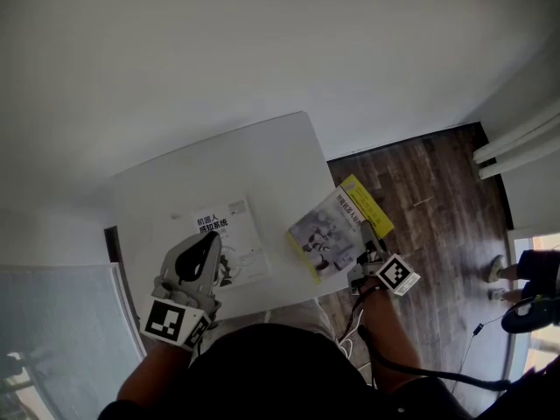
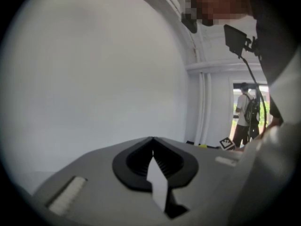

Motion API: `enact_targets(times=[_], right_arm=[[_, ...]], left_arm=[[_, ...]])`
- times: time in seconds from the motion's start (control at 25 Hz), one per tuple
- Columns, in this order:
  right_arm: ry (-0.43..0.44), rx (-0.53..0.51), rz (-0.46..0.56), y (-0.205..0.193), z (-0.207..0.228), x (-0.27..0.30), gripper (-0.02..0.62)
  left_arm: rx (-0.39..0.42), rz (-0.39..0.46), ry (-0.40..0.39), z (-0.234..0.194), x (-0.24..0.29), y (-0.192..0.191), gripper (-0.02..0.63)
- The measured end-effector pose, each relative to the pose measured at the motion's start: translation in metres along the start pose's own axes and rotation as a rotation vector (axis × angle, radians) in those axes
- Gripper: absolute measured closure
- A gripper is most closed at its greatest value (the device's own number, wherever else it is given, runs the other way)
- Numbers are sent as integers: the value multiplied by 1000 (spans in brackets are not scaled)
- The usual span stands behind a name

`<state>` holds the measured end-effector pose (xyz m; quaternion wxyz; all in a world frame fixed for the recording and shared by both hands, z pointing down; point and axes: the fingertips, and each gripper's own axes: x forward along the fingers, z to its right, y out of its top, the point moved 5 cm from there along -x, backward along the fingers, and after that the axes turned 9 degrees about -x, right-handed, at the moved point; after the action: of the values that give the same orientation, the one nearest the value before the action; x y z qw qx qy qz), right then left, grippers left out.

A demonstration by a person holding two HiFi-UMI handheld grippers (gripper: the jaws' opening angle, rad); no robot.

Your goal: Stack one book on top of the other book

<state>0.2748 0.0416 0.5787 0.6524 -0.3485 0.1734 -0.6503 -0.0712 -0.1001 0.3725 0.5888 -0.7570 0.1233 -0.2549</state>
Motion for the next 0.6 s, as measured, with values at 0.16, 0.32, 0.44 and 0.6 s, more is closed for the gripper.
enact_targets(times=[0.16,0.32,0.44,0.6], right_arm=[[25,90,20,12,-17,-8,522],[60,14,24,18,-32,-5,520],[66,31,24,21,-42,-9,520],[97,73,33,29,-60,-12,518]], left_arm=[[-6,23,-11,15,-7,16,600],[9,35,-24,14,-10,19,600],[13,30,-19,13,-15,20,600],[19,46,-21,20,-19,35,600]])
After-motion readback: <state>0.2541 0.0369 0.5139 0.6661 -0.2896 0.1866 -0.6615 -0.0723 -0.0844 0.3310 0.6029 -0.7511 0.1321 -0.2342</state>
